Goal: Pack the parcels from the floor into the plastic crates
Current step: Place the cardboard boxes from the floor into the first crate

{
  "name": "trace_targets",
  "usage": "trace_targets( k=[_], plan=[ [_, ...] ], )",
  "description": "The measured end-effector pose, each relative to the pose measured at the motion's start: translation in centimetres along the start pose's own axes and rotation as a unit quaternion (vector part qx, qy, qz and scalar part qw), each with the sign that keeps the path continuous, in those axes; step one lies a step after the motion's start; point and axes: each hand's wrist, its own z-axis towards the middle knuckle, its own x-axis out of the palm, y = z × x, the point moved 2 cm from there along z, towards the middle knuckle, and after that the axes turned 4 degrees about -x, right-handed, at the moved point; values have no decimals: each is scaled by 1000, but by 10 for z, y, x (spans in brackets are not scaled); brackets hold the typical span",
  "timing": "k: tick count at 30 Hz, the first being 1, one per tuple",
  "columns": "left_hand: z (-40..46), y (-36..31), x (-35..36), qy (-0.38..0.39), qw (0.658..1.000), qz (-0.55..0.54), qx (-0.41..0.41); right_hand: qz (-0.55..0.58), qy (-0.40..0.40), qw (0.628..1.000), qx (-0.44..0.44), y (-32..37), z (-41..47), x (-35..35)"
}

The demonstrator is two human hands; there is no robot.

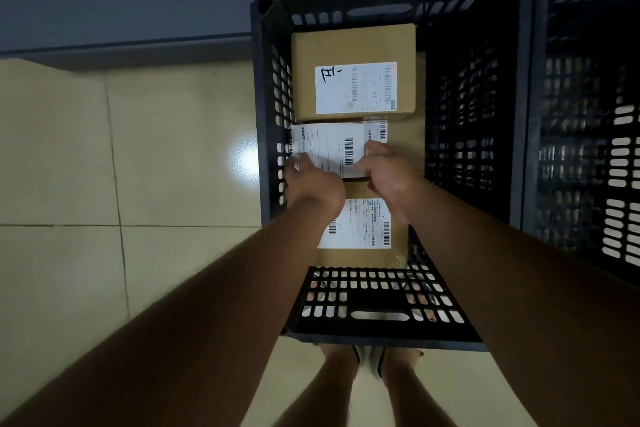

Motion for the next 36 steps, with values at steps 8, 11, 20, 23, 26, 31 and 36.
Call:
trace_targets(
  k=[8, 11, 20, 23, 26, 31, 36],
  plan=[
    [-48, -8, -33, 30, 999, -30, 21, -62, -76, 995, -13, 25, -52, -30],
    [-81, -21, -52, 27, 998, -27, 42, -71, -94, 992, -38, 37, -91, -49],
    [-202, -78, -95, 35, 991, 9, 129, -146, -128, 975, -110, 69, -219, -103],
    [-242, -93, -99, 51, 986, 13, 161, -153, -155, 969, -117, 69, -259, -125],
    [-278, -103, -96, 70, 979, 39, 190, -127, -177, 969, -114, 63, -289, -144],
    [-326, -116, -80, 90, 964, 80, 236, -79, -202, 972, -91, 44, -336, -172],
    [-378, -131, -49, 117, 946, 138, 268, -25, -240, 967, -86, 11, -389, -214]
  ],
)
